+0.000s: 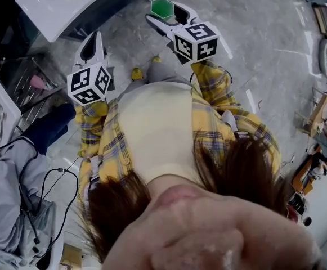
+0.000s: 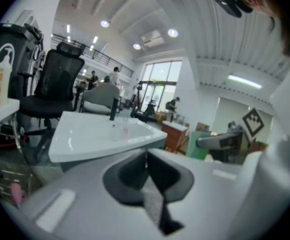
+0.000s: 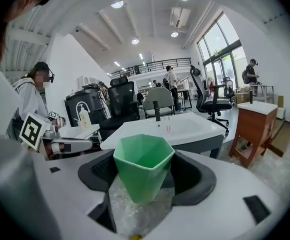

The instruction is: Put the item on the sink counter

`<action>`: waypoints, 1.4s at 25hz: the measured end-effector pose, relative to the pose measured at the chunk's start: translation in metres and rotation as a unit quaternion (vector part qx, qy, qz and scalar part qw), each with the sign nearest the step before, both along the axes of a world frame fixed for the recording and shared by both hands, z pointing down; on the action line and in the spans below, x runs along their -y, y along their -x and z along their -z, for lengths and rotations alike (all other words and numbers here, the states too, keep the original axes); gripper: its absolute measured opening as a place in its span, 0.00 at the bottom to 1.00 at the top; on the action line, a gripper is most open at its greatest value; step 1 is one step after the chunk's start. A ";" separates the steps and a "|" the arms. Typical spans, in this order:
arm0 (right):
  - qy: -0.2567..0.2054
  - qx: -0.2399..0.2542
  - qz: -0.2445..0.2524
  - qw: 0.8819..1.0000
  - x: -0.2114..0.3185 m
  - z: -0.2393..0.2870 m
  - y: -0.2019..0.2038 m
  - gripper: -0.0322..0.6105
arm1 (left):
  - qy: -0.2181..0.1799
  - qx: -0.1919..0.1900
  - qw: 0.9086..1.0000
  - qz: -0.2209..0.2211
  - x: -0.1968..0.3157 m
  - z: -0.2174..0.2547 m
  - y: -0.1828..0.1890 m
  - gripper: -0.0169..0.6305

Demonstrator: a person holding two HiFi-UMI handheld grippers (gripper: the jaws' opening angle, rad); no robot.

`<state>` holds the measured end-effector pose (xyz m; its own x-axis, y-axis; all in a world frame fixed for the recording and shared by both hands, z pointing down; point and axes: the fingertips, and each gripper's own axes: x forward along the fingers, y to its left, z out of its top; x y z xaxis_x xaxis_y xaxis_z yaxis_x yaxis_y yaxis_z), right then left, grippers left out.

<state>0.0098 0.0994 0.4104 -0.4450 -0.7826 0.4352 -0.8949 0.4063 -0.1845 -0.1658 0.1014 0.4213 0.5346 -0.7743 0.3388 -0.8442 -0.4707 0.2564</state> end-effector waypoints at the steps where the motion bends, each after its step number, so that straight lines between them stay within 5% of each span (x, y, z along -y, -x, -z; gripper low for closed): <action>1: 0.000 -0.002 0.001 1.000 0.005 -0.001 -0.002 0.56 | 0.001 0.001 1.000 0.001 0.004 -0.001 -0.001 0.04; 25: -0.014 -0.007 0.107 0.994 0.152 -0.007 -0.077 0.56 | -0.014 0.030 0.997 0.069 0.132 0.011 -0.100 0.04; 35: -0.010 0.007 0.127 0.992 0.192 -0.009 -0.079 0.56 | -0.007 0.050 0.994 0.093 0.160 0.013 -0.099 0.04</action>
